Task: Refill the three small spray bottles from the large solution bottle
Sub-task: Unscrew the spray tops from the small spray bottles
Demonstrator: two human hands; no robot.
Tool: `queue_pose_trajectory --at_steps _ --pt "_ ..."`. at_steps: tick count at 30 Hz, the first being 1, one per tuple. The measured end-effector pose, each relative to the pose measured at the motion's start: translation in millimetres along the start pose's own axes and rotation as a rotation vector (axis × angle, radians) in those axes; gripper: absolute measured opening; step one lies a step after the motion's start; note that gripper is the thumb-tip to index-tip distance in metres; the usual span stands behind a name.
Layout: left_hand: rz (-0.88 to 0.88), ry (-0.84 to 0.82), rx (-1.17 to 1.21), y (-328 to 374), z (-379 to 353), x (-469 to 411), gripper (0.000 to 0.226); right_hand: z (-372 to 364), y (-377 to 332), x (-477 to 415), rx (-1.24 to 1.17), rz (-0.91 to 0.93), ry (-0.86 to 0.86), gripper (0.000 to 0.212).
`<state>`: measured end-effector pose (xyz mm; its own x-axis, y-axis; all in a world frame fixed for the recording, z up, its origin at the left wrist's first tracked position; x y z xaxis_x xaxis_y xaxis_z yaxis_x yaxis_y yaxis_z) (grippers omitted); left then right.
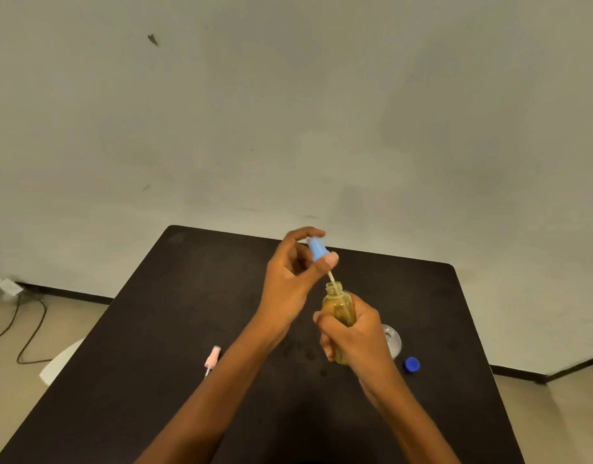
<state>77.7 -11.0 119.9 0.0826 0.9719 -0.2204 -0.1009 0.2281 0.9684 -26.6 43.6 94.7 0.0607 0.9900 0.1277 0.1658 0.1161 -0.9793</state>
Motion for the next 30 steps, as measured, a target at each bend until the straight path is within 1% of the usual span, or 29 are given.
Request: queue_pose_trajectory --at_steps 2,5,7,9,11,13,14,15,17,20,25,28,30 --pt "0.069 0.084 0.04 -4 18 -8 0.029 -3 7 1 0.007 -0.022 -0.008 0.009" --pt "0.169 0.117 0.116 -22 57 -21 0.033 -7 21 2 -0.006 -0.07 -0.019 0.011" --pt "0.266 0.126 0.087 -42 90 -29 0.037 -6 33 3 -0.018 -0.108 -0.029 0.012" --pt "0.388 0.088 -0.058 -72 125 -34 0.035 -4 44 5 -0.07 -0.157 -0.059 0.02" --pt "0.486 0.031 -0.308 -112 158 -36 0.028 -3 57 6 -0.14 -0.183 -0.098 0.033" --pt "0.563 -0.03 -0.58 -155 181 -32 0.028 2 71 5 -0.123 -0.195 -0.109 0.041" --pt "0.597 -0.072 -0.701 -178 187 -26 0.027 3 79 3 -0.08 -0.206 -0.108 0.04" --pt "0.629 -0.127 -0.799 -198 190 -18 0.028 5 87 2 -0.031 -0.213 -0.099 0.034" --pt "0.687 -0.22 -0.913 -232 187 2 0.031 8 102 -2 0.047 -0.211 -0.078 0.025" --pt "0.761 -0.229 -0.911 -264 180 29 0.039 12 128 -10 0.128 -0.189 -0.008 0.027" --pt "0.817 -0.226 -0.915 -278 172 48 0.044 10 172 -28 0.226 -0.205 0.074 0.034" --pt "0.818 -0.218 -0.928 -281 171 49 0.038 4 184 -44 0.298 -0.172 0.101 0.031" --pt "0.817 -0.199 -0.91 -283 171 49 0.027 0 187 -57 0.319 -0.135 0.134 0.028"
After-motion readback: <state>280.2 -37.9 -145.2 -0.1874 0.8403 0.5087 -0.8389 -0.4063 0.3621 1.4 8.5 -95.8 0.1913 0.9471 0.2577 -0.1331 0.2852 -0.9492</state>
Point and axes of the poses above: each hand's wrist, its own x-axis away from the middle knuckle, its own z-axis out of the back of the hand, y = z × x, the point moved 4 cm from there along -x, towards the middle knuckle, and after that the axes turned 12 degrees about -x, right-handed, at the moved point
